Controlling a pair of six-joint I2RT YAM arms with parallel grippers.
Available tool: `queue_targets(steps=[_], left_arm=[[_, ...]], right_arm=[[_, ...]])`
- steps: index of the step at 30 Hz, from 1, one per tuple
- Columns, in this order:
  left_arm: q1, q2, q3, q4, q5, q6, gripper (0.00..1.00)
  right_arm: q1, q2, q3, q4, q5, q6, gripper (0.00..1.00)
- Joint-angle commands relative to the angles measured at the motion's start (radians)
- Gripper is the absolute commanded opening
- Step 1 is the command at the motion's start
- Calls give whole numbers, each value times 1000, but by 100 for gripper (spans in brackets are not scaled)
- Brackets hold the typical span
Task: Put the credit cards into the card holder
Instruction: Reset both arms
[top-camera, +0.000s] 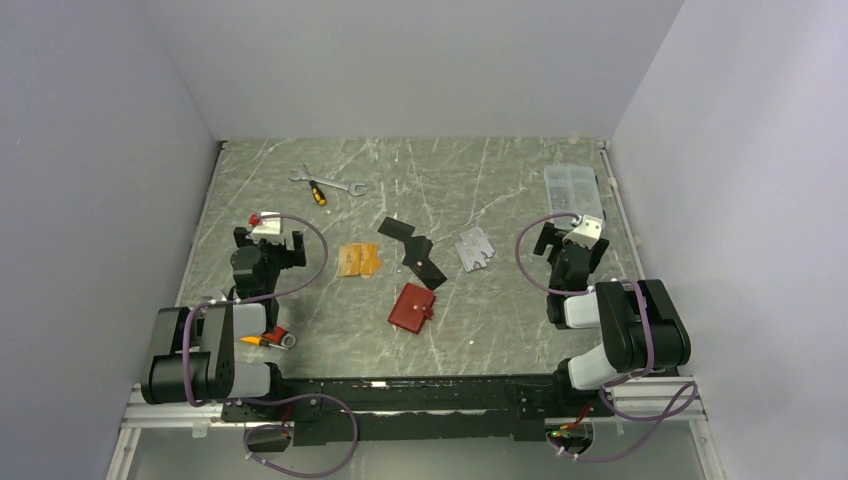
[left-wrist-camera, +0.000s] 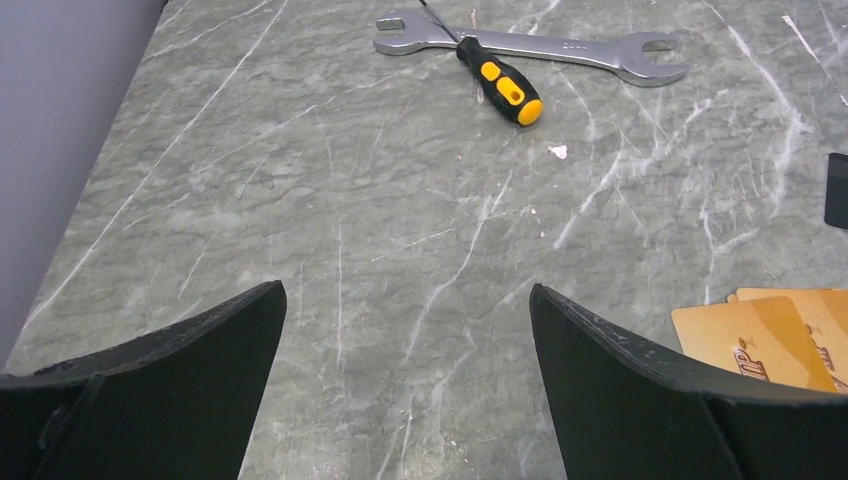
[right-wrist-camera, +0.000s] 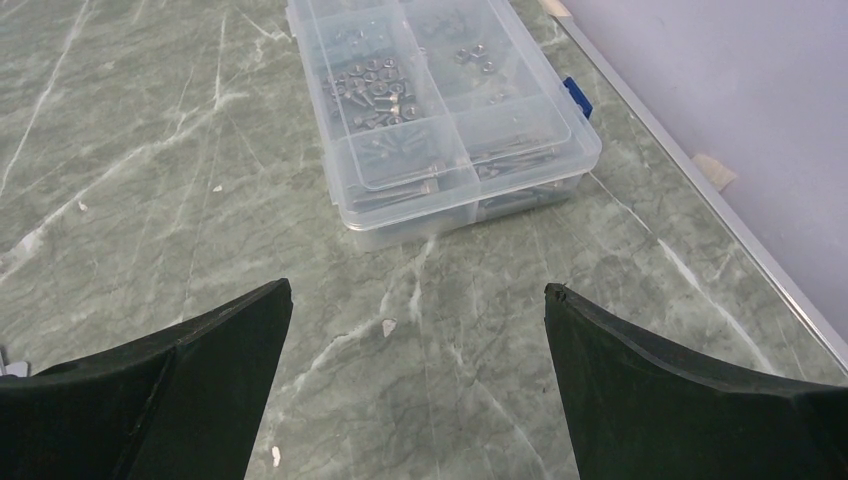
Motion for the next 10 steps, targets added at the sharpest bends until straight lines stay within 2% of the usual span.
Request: queue_targets(steps=[1, 10], left_arm=[[-5, 0, 16, 55, -19, -5, 99], [-7, -3, 15, 52, -21, -7, 99]], right_arm=[[-4, -12, 9, 38, -5, 4, 100], [-4, -12, 9, 38, -5, 3, 100]])
